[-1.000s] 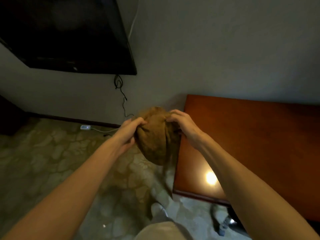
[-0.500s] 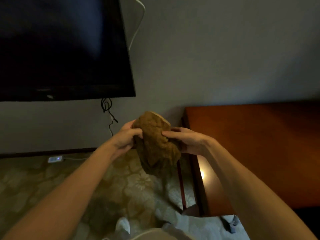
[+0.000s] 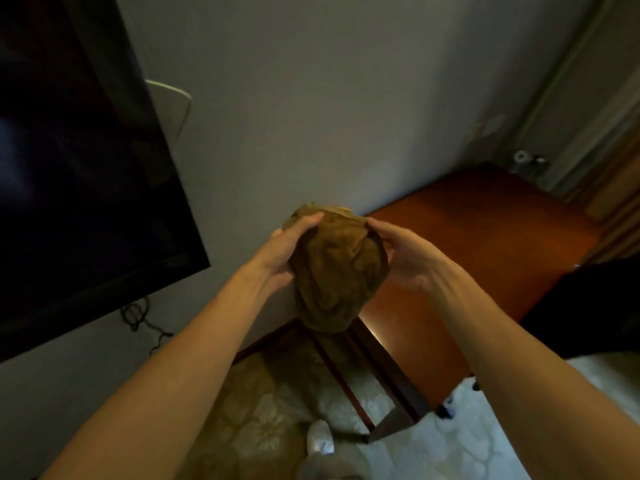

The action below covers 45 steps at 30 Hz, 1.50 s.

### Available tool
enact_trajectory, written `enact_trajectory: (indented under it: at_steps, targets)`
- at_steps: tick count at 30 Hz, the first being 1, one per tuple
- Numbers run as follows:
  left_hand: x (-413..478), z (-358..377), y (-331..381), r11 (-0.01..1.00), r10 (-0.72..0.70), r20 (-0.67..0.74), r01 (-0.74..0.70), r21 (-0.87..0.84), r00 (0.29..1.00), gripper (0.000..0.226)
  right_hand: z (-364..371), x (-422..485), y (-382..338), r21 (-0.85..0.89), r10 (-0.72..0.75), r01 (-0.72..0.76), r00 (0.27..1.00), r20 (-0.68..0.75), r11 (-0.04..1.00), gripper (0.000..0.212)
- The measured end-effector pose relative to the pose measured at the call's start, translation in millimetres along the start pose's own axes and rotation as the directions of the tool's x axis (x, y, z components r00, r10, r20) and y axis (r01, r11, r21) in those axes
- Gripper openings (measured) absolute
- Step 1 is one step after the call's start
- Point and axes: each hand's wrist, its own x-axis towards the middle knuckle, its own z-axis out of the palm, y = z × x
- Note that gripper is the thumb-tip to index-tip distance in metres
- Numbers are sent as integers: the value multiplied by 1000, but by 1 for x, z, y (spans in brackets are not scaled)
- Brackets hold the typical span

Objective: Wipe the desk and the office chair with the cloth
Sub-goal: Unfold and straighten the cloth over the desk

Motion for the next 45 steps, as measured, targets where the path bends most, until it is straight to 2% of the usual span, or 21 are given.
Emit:
enact_trajectory:
  at_steps: [3, 6, 11, 14, 16, 18, 20, 22, 24, 26, 27, 30, 33, 37, 38, 41, 43, 45]
  targets:
    - [29, 19, 3, 997, -37, 88, 31, 64, 995, 22, -20, 0, -17, 91, -69, 75, 995, -66, 993, 22]
    - [65, 41, 3, 991, -33, 131, 15, 133, 991, 20, -53, 12, -28, 111, -51, 63, 992, -113, 992, 21]
    - [131, 75, 13, 954, -13, 196, -47, 297, 981, 22, -100, 42, -45, 41, 73, -68, 986, -152, 997, 28]
    - [174, 104, 26, 887, -45, 284, -93, 453, 958, 20, -132, 61, -58, -116, 166, -176, 982, -95, 978, 31]
    - [196, 120, 32, 839, -60, 331, -132, 527, 942, 21, -151, 69, -69, -245, 182, -202, 978, -103, 948, 52]
    - [212, 131, 30, 800, -103, 365, -142, 584, 925, 18, -166, 73, -73, -354, 203, -234, 971, -123, 906, 87]
    - [225, 136, 25, 800, -141, 394, -131, 586, 908, 20, -182, 79, -72, -358, 199, -248, 966, -168, 900, 105]
    - [239, 137, 23, 790, -152, 406, -136, 598, 901, 26, -201, 86, -71, -271, 137, -206, 958, -253, 940, 89]
    - [254, 137, 21, 759, -177, 428, -154, 633, 886, 33, -217, 91, -70, -205, -1, -76, 936, -351, 976, 66]
    - [273, 139, 14, 715, -220, 474, -189, 673, 853, 41, -227, 93, -67, -262, -182, 68, 879, -441, 963, 69]
    - [281, 141, 11, 683, -241, 500, -220, 696, 832, 48, -228, 92, -69, -347, -294, 132, 834, -467, 928, 74]
    - [304, 152, -5, 590, -309, 543, -290, 753, 781, 67, -228, 90, -68, -541, -501, 215, 731, -463, 813, 86]
    - [327, 164, -21, 558, -354, 560, -311, 769, 749, 65, -233, 94, -63, -567, -551, 232, 673, -493, 791, 79]
    - [361, 175, -36, 569, -408, 669, -400, 718, 621, 47, -236, 103, -64, -598, -540, 152, 639, -548, 787, 67]
    - [369, 176, -37, 585, -397, 687, -409, 700, 608, 45, -235, 106, -66, -601, -540, 140, 626, -562, 787, 65]
    - [385, 175, -43, 653, -348, 721, -397, 645, 599, 50, -232, 112, -74, -651, -562, 91, 601, -568, 754, 66]
    - [388, 179, -48, 660, -266, 764, -467, 588, 588, 64, -232, 116, -80, -701, -581, 41, 595, -556, 712, 67]
    - [382, 192, -52, 546, -128, 808, -640, 541, 574, 72, -230, 117, -87, -737, -604, 5, 576, -551, 676, 64]
